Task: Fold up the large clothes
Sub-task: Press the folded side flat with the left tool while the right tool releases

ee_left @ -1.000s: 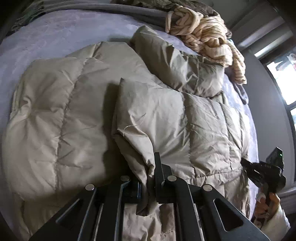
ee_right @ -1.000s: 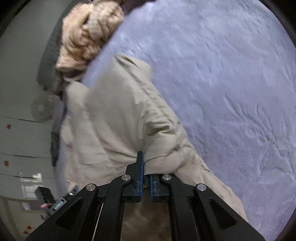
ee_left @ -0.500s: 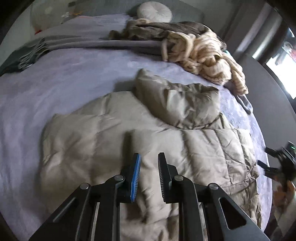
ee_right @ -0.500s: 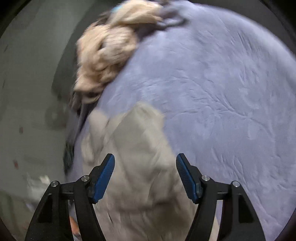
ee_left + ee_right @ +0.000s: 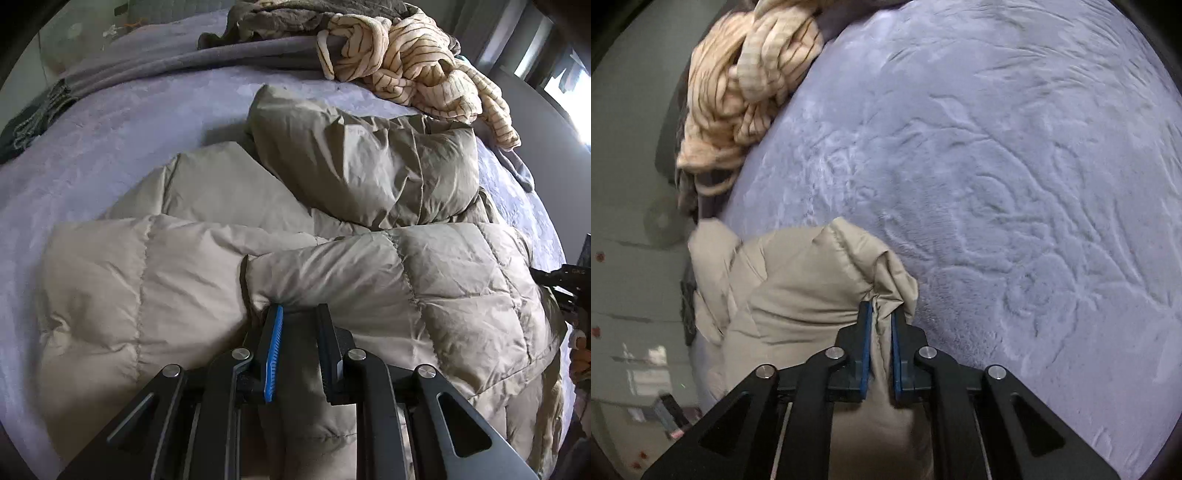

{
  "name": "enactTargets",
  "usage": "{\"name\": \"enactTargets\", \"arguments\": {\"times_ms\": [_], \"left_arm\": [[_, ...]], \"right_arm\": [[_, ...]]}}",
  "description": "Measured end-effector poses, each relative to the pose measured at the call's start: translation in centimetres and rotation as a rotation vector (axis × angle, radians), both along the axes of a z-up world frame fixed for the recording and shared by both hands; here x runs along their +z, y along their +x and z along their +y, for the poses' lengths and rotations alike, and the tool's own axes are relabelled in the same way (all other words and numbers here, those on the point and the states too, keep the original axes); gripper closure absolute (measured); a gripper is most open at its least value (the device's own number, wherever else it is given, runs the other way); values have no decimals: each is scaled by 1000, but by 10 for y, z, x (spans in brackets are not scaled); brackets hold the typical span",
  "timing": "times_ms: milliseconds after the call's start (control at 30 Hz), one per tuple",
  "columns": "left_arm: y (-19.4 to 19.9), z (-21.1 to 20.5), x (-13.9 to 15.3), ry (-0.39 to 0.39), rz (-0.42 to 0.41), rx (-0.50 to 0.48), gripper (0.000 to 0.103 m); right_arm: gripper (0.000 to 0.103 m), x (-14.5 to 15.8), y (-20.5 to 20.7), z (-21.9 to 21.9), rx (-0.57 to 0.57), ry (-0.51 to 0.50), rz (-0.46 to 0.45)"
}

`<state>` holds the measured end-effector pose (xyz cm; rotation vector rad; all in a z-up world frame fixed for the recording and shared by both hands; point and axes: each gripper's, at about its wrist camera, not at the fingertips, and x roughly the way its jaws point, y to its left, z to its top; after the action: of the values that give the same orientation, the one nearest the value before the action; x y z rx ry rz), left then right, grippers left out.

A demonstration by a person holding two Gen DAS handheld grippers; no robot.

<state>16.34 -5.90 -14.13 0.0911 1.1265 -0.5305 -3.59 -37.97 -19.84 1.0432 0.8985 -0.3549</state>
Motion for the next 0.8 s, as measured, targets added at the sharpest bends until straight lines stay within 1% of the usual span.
{"name": "enactTargets", "arguments": {"times_ms": [33, 100, 200, 300, 400, 467, 533, 567, 600, 633, 700, 800], "left_arm": [[-2, 2, 4, 7, -5, 0, 81], [-8, 8, 16, 17, -25, -2, 81], [-21, 23, 32, -8, -29, 3, 81], [-36, 34, 41, -18, -23, 3, 81], [-49, 37, 40, -16, -13, -5, 81], [-53, 37, 28, 19, 6, 0, 81], [-53, 38, 14, 27, 38, 9, 81], [-54, 39, 7, 30, 43, 11, 81], [-55, 40, 3, 32, 42, 10, 81], [-55, 40, 0, 33, 40, 9, 81], [-56, 39, -2, 37, 33, 5, 81], [-58, 40, 1, 53, 32, 10, 81]], "right_arm": [[92, 3, -5, 1, -14, 2, -8], [92, 15, -17, 5, -27, -28, -1], [92, 38, -38, 17, -29, -111, 6], [92, 57, -55, 36, 3, -159, 13], [92, 65, -69, 61, 61, -208, 24], [92, 62, -73, 72, 93, -232, 35], [92, 51, -69, 81, 121, -239, 74], [92, 45, -68, 82, 128, -237, 92], [94, 37, -66, 82, 134, -233, 110], [97, 28, -64, 82, 137, -229, 128], [98, 18, -62, 80, 144, -226, 137], [98, 18, -61, 82, 160, -246, 147]]}}
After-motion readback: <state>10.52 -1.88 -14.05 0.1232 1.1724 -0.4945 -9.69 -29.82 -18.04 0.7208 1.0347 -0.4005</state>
